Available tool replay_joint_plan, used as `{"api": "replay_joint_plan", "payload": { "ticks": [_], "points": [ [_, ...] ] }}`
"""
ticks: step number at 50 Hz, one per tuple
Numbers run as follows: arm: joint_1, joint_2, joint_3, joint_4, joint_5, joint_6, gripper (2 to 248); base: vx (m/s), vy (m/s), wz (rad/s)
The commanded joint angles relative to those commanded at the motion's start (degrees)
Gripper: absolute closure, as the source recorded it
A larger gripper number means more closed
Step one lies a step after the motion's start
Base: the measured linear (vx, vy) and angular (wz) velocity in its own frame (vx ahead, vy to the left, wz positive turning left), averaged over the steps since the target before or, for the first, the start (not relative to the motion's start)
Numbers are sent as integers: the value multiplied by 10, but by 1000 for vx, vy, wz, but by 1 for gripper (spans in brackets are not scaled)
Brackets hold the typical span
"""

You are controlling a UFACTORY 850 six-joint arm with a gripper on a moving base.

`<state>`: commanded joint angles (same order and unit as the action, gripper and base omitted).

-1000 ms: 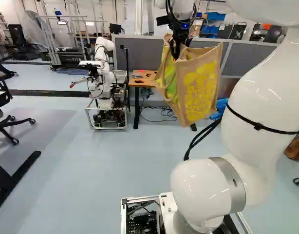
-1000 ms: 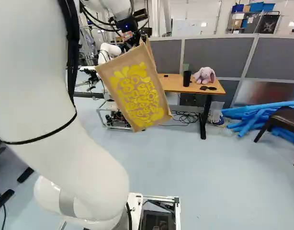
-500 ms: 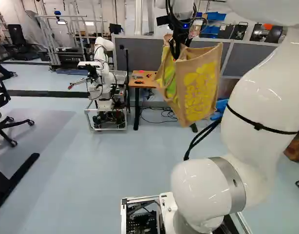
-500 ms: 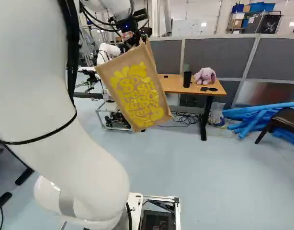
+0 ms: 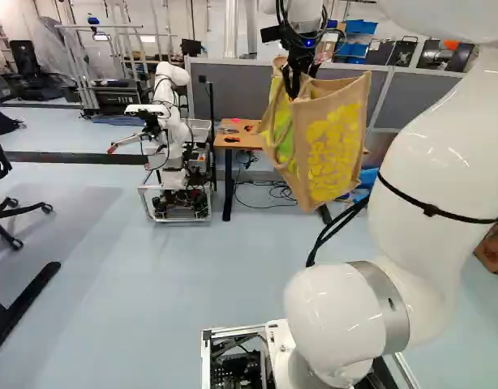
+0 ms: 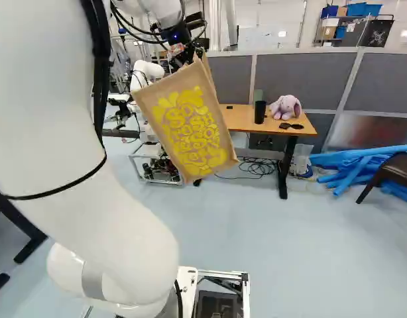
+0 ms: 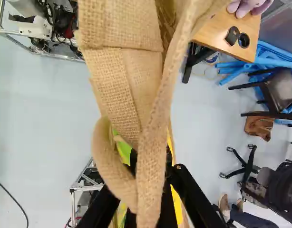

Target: Pick up the bag on the ground and place it on the table

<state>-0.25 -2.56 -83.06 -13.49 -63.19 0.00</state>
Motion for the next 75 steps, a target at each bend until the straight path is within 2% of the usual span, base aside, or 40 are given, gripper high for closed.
{"api": "replay_joint_plan", "payload": {
  "ticks": [12,38,75],
  "points": [
    [0,0,0,0,0,0,220,143,2,-12],
    [0,0,0,0,0,0,220,148,-44,-218],
    [0,0,0,0,0,0,220,133,1,-12]
  ]
}}
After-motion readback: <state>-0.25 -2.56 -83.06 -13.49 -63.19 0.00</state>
